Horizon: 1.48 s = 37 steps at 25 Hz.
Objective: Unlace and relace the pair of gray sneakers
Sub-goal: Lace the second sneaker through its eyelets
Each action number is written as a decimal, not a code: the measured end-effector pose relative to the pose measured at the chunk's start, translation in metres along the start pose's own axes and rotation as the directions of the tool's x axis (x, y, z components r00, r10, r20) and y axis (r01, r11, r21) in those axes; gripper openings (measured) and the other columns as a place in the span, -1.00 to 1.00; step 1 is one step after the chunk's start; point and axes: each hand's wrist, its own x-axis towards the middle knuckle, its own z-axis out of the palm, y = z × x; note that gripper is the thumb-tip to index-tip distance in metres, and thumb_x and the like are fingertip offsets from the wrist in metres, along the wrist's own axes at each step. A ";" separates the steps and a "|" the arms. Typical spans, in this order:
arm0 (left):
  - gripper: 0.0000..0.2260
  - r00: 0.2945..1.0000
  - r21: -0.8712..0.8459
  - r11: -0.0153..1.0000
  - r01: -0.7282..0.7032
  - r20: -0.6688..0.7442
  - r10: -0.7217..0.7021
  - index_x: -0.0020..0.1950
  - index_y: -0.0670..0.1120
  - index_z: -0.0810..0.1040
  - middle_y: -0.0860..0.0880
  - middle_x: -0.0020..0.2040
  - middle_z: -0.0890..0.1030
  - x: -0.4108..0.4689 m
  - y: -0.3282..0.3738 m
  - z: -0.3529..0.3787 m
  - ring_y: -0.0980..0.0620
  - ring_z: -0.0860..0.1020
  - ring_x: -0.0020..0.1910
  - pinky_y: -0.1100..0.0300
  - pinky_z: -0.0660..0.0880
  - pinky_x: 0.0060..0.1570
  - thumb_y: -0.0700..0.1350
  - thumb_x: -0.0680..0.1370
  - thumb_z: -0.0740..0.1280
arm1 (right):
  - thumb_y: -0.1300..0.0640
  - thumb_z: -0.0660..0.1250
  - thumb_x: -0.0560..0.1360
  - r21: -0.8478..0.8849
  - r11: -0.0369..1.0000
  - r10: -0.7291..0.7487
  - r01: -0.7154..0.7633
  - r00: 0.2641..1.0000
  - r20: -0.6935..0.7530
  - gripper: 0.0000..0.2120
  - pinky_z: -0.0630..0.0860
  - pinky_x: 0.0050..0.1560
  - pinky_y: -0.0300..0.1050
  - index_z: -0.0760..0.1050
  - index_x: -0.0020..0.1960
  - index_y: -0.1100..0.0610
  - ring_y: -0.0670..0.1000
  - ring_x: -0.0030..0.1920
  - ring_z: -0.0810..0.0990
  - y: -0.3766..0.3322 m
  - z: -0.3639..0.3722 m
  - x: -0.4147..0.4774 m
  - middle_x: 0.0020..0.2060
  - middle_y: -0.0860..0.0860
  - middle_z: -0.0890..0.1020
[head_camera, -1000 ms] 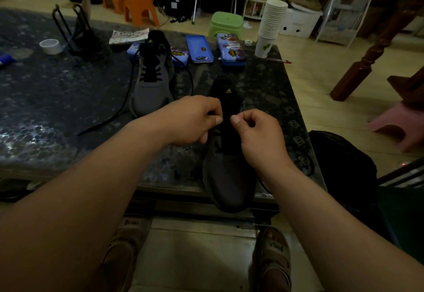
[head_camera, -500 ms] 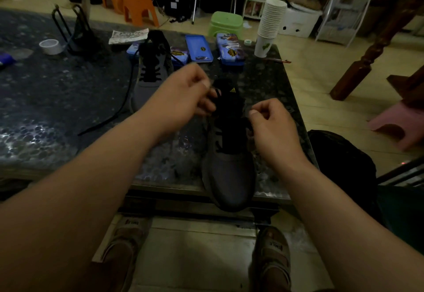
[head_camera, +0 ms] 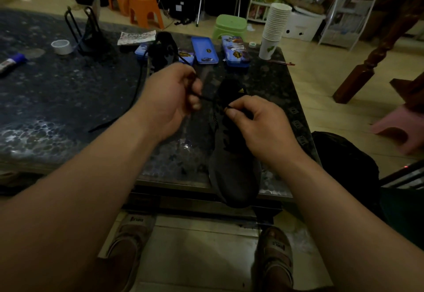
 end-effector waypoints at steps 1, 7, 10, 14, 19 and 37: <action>-0.83 0.999 0.174 0.983 -0.050 0.023 0.047 -0.14 -0.07 0.42 0.01 -0.40 0.43 0.001 -0.007 -0.002 0.05 0.31 -0.43 0.16 0.27 -0.40 -0.15 0.65 0.23 | 0.09 0.42 0.60 0.079 0.996 0.029 -0.029 1.000 -0.007 -0.93 0.57 0.07 -0.06 0.68 0.03 -0.01 -0.12 -0.04 0.63 -0.005 -0.004 0.001 -0.12 -0.15 0.68; -0.90 0.900 0.535 0.789 -0.301 0.433 0.050 -0.01 -0.09 0.54 0.18 -0.37 0.47 -0.018 -0.012 0.011 0.24 0.41 -0.37 0.29 0.36 -0.28 -0.25 0.68 0.30 | 0.21 0.45 0.56 0.208 0.977 -0.038 0.041 0.999 -0.019 -0.86 0.55 -0.01 -0.32 0.71 0.04 0.01 -0.18 -0.03 0.63 -0.036 -0.031 0.010 -0.04 -0.04 0.66; -0.76 0.910 0.553 0.755 -0.353 0.392 0.138 -0.16 -0.04 0.55 0.18 -0.45 0.47 -0.024 -0.007 0.015 0.26 0.38 -0.43 0.36 0.31 -0.34 -0.19 0.70 0.27 | 0.22 0.40 0.60 0.321 0.947 -0.019 -0.004 0.998 0.068 -0.81 0.55 -0.02 -0.29 0.69 0.14 0.02 -0.18 -0.04 0.66 -0.035 -0.039 0.012 -0.02 -0.03 0.70; -0.75 0.915 0.337 0.883 -0.327 0.348 0.206 -0.05 -0.11 0.62 -0.03 -0.45 0.31 -0.019 -0.003 0.010 0.02 0.23 -0.47 0.06 0.14 -0.38 -0.06 0.73 0.24 | 0.23 0.33 0.64 0.192 0.960 0.152 -0.202 0.957 0.246 -0.71 0.50 -0.05 -0.30 0.63 0.26 -0.05 -0.29 -0.11 0.60 -0.021 -0.043 0.009 -0.02 -0.16 0.68; -0.75 0.964 0.057 0.979 -0.194 0.198 0.179 0.02 -0.15 0.54 0.02 -0.48 0.28 -0.018 0.003 0.000 0.07 0.21 -0.53 0.19 0.20 -0.47 -0.03 0.74 0.19 | 0.06 0.41 0.62 -0.012 0.997 0.081 -0.081 0.953 0.292 -0.91 0.55 -0.03 -0.20 0.66 0.09 0.02 -0.15 -0.05 0.63 -0.025 -0.027 -0.003 -0.05 -0.08 0.67; -0.85 0.984 0.649 0.741 -0.173 0.152 0.097 -0.03 -0.13 0.54 0.13 -0.52 0.38 -0.031 -0.006 -0.001 0.17 0.29 -0.54 0.25 0.26 -0.48 -0.08 0.68 0.33 | -0.03 0.35 0.65 -0.135 0.909 0.408 -0.393 0.782 0.471 -0.71 0.30 -0.48 -0.17 0.58 -0.07 0.19 -0.01 -0.46 0.37 -0.016 -0.072 -0.006 -0.41 0.03 0.49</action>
